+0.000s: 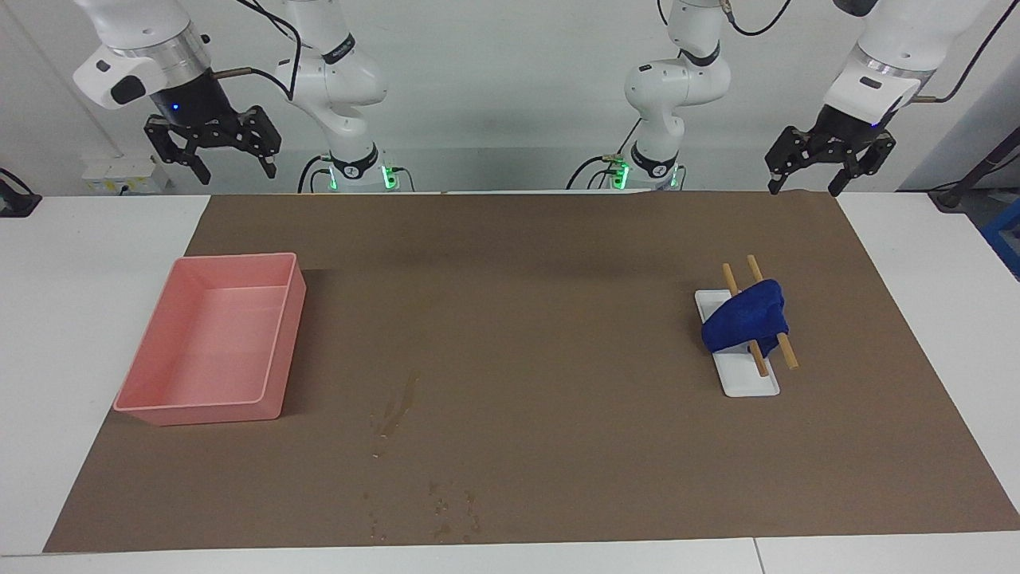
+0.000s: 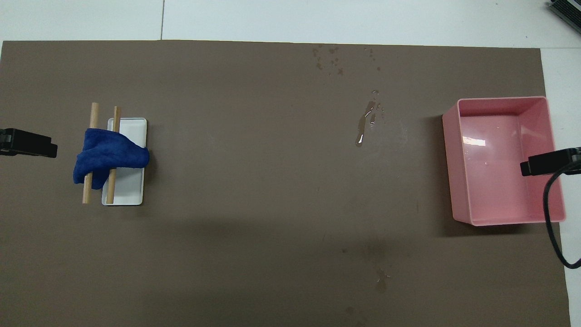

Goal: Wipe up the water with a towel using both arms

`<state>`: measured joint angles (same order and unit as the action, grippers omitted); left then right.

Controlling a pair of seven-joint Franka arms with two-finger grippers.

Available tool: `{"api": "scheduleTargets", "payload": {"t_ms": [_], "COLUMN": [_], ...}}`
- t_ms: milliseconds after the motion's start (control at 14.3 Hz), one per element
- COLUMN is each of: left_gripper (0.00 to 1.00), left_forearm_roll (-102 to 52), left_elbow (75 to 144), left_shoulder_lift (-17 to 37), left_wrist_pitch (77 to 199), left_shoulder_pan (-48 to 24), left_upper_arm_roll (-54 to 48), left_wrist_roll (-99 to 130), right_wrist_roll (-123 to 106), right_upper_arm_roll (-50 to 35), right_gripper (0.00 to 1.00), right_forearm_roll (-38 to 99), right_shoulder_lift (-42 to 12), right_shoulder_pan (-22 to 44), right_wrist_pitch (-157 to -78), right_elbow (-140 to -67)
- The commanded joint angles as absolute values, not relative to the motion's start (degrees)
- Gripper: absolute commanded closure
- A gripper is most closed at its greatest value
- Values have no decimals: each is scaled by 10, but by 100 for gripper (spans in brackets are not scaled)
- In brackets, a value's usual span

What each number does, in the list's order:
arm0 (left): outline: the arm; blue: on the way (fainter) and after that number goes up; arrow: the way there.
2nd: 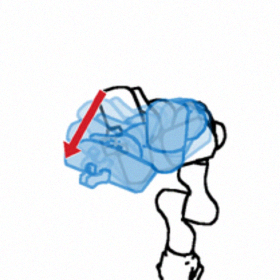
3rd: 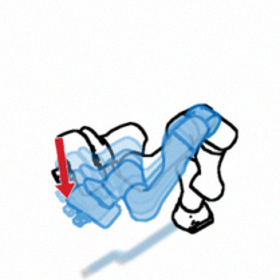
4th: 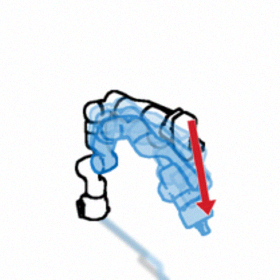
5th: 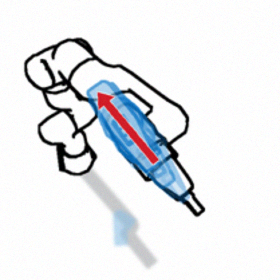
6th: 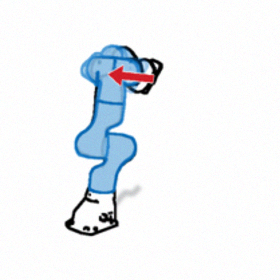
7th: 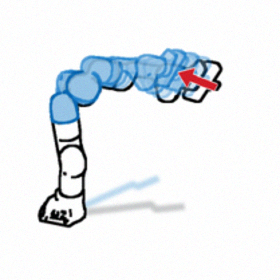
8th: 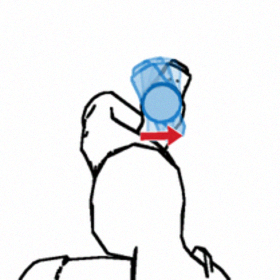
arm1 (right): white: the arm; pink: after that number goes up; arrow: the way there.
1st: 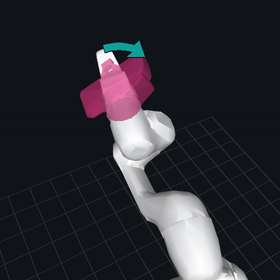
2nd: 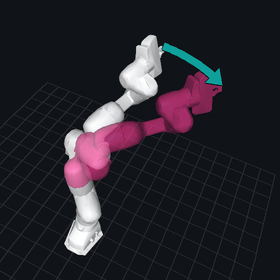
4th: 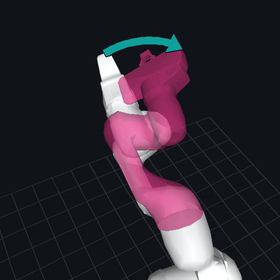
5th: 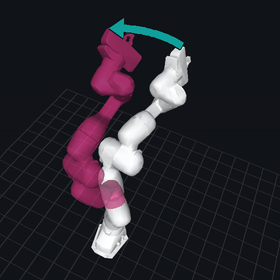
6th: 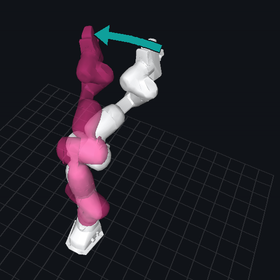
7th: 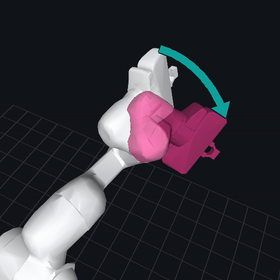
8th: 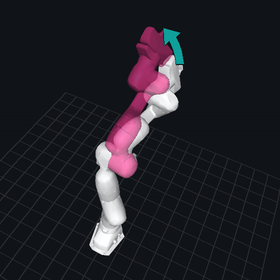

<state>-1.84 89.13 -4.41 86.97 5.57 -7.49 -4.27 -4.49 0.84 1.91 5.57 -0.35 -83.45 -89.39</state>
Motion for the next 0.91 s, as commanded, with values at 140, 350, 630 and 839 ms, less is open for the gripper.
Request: {"api": "scheduleTargets", "payload": {"t_ms": [140, 350, 630, 839], "left_gripper": [0, 0, 0, 0], "left_forearm_roll": [-24, -19, 11, 32], "left_elbow": [893, 924, 1106, 1124], "left_shoulder_lift": [-52, -62, -106, -46], "left_wrist_pitch": [856, 874, 1119, 1203], "left_shoulder_pan": [55, 59, 70, 89], "left_upper_arm_roll": [-76, -75, -74, -74], "left_wrist_roll": [-43, -40, -42, -39], "right_wrist_roll": [-55, -55, -55, -55], "right_upper_arm_roll": [9, 9, 9, 9], "right_gripper": [0, 0, 0, 0], "right_forearm_roll": [13, 13, 13, 13], "right_shoulder_lift": [65, 65, 65, 66], "right_shoulder_pan": [-6, -6, -6, -6], "right_wrist_pitch": [-844, -844, -844, -843], "right_elbow": [-903, -903, -903, -903]}}
